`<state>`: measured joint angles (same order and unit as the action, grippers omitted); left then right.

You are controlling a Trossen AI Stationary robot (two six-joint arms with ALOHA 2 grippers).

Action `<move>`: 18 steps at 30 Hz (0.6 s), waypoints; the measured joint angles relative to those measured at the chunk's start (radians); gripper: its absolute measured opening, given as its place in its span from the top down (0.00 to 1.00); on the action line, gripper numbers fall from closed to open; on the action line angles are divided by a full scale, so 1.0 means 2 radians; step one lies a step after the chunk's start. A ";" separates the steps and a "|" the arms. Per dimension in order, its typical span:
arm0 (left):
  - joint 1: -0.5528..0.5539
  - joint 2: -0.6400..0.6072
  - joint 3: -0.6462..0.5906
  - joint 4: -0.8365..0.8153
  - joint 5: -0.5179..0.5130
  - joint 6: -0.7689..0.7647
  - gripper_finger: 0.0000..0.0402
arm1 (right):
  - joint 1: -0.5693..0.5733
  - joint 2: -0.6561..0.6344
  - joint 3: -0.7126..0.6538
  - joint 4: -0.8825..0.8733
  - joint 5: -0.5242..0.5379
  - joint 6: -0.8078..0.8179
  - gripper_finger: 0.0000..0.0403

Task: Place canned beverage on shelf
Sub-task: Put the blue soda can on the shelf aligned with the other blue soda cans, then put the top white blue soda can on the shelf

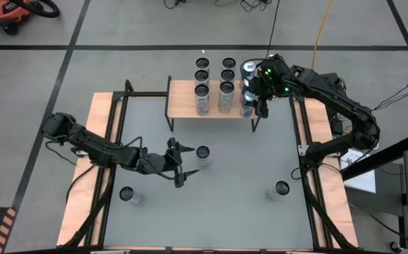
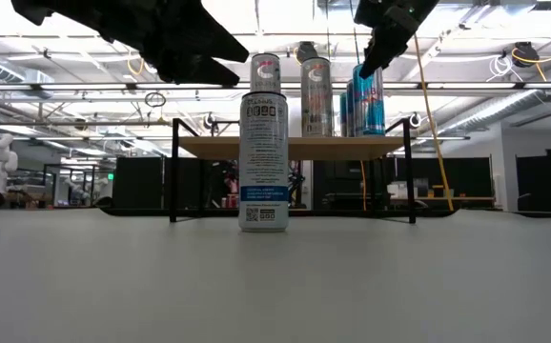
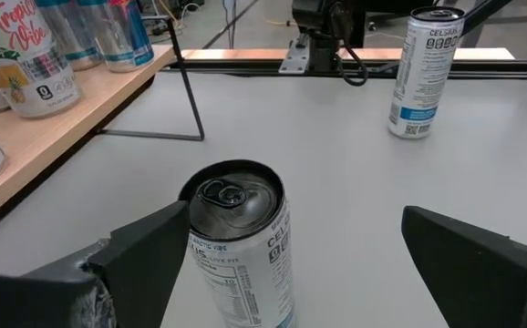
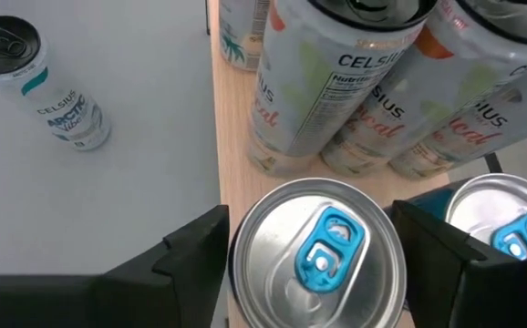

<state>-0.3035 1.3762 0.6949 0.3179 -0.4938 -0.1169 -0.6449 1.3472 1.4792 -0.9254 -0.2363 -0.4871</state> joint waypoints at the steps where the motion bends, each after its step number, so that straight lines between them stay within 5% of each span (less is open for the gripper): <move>1: 0.000 0.000 0.000 -0.002 0.000 0.000 0.01 | 0.000 0.000 0.000 0.000 0.000 0.000 0.41; 18: 0.000 0.000 0.000 -0.011 0.000 -0.003 0.01 | 0.034 -0.085 0.000 0.013 0.000 0.075 0.41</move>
<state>-0.3031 1.3762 0.6945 0.2966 -0.4938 -0.1230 -0.5769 1.1775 1.4796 -0.8985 -0.2355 -0.3377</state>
